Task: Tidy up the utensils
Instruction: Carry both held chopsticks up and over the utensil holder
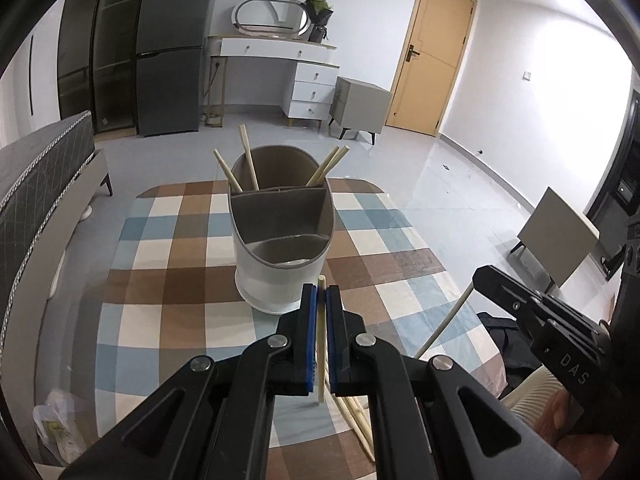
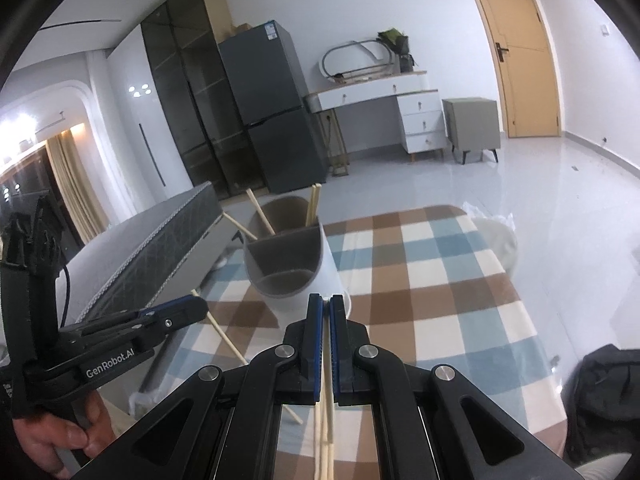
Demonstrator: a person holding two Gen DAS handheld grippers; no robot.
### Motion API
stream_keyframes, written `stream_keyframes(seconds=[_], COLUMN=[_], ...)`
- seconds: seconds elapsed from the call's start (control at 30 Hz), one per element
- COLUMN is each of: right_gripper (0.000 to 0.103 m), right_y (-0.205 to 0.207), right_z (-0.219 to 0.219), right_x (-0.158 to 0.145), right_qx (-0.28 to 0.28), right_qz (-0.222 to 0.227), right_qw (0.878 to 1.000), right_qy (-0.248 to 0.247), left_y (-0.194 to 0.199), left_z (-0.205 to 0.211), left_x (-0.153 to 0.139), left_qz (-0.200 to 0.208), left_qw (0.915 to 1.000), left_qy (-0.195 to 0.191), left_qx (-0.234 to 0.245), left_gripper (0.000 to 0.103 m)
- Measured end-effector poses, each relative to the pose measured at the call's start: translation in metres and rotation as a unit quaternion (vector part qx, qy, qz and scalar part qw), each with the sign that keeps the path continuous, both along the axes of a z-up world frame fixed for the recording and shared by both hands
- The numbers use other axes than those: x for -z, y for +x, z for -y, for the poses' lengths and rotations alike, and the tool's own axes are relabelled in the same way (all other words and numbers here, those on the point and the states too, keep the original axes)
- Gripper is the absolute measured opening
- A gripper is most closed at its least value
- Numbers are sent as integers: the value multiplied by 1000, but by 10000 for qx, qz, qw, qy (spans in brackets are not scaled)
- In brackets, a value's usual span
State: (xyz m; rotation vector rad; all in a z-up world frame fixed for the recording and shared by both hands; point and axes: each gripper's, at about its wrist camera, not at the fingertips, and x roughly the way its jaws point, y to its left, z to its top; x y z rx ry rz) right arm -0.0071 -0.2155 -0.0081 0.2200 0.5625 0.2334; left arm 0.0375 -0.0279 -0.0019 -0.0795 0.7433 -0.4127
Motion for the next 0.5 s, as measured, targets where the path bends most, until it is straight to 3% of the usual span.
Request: stream_keyframes(seconds=[0.5], right_gripper=[3], right_y=[19], right_z=[1], right_x=[-46], right_qx=[-76], right_qz=[452], right_qw=[9988], right_qy=[184], left_y=[16], left_z=[-7], left_x=[-52], left_qz=[61], left_qw=[9998], left_qy=[-85], left_qx=[152], left_gripper=[0])
